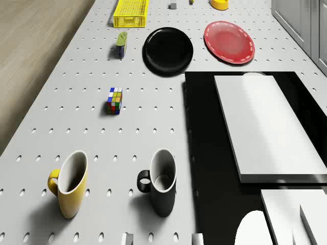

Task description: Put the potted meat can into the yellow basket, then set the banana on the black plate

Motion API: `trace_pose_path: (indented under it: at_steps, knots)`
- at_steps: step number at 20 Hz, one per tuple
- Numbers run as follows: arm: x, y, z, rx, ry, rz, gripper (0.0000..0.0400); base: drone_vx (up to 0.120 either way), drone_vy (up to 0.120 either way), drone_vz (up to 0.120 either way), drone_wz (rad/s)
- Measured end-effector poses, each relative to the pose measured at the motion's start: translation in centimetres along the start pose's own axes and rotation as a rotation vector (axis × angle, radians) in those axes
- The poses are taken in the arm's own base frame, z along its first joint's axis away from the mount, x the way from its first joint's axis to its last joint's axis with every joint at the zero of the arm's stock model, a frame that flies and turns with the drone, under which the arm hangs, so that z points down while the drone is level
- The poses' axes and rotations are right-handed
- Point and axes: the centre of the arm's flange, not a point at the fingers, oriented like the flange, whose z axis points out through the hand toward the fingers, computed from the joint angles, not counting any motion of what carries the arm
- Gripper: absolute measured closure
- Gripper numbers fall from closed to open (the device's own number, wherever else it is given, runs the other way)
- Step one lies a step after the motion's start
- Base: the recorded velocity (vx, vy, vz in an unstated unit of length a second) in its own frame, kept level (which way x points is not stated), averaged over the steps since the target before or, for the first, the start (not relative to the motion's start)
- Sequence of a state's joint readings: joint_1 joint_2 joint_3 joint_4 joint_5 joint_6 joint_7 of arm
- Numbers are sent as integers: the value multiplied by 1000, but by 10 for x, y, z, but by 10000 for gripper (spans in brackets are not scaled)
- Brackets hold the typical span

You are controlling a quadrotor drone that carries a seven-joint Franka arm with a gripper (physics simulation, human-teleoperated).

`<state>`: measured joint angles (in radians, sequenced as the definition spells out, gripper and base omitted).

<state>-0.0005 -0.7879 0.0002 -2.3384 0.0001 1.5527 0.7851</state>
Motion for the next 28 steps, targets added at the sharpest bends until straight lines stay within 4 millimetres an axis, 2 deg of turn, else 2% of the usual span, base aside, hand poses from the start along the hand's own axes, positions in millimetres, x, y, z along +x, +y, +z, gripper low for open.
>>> trace_pose_path:
  at_steps: [4, 9, 13, 19, 28]
  knots:
    - [-2, 3, -30, 2, 2, 0, 0, 0, 0, 0, 0]
    - [-2, 2, -61, 5, 5, 0, 0, 120, 112, 0, 0]
    - [-1, 1, -78, 7, 7, 0, 0, 120, 120, 0, 0]
    - [0, 0, -89, 10, 11, 0, 0, 120, 120, 0, 0]
    - [0, 0, -93, 15, 16, 0, 0, 120, 120, 0, 0]
